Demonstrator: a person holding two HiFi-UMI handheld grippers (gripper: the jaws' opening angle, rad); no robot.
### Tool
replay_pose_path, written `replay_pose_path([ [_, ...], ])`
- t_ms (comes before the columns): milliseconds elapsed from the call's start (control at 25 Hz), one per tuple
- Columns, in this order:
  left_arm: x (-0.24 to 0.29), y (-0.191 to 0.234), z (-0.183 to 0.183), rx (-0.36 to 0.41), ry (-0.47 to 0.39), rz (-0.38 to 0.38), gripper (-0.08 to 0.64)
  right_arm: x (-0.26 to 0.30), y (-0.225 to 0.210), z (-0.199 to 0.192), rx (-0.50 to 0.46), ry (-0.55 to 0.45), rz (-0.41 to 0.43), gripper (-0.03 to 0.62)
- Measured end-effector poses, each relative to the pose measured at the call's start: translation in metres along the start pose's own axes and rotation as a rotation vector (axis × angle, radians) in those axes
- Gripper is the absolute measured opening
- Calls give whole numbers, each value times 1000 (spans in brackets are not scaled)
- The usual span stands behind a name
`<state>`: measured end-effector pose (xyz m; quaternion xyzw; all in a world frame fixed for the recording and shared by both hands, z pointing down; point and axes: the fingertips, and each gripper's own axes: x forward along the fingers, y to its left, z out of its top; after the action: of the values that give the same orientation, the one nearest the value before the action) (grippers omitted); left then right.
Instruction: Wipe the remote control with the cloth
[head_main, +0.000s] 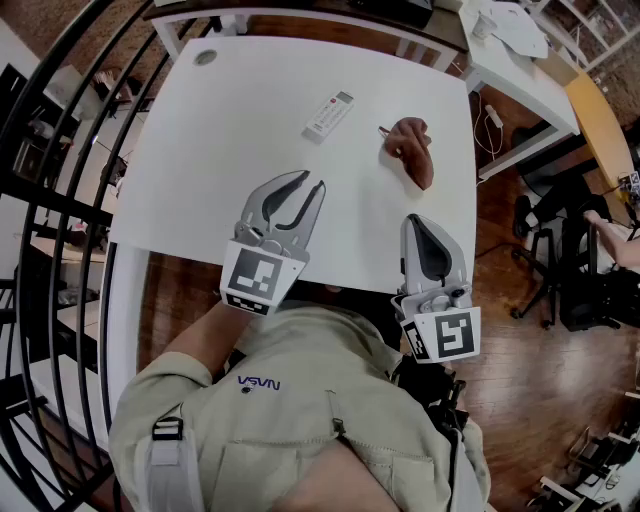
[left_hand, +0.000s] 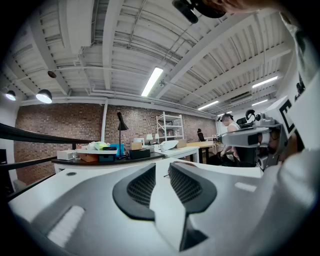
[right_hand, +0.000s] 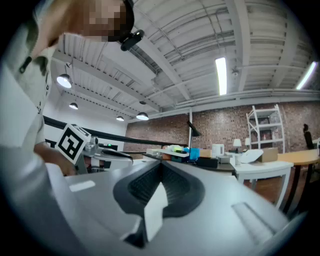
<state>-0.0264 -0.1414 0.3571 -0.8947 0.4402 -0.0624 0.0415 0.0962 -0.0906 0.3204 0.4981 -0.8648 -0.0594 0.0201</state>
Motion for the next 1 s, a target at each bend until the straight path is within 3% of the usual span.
replay_pose_path([
  [240, 41, 34, -2, 31, 70, 8, 142, 19, -25, 16, -113, -16, -11, 3],
  [520, 111, 71, -71, -34, 366, -21, 323, 65, -54, 8, -279, 59, 42, 5],
  [760, 144, 82, -101, -111, 504, -56, 368, 94, -72, -32, -247, 179, 71, 5],
  [1000, 155, 92, -128, -163, 685, -35, 401, 100, -80, -36, -220, 186, 80, 5],
])
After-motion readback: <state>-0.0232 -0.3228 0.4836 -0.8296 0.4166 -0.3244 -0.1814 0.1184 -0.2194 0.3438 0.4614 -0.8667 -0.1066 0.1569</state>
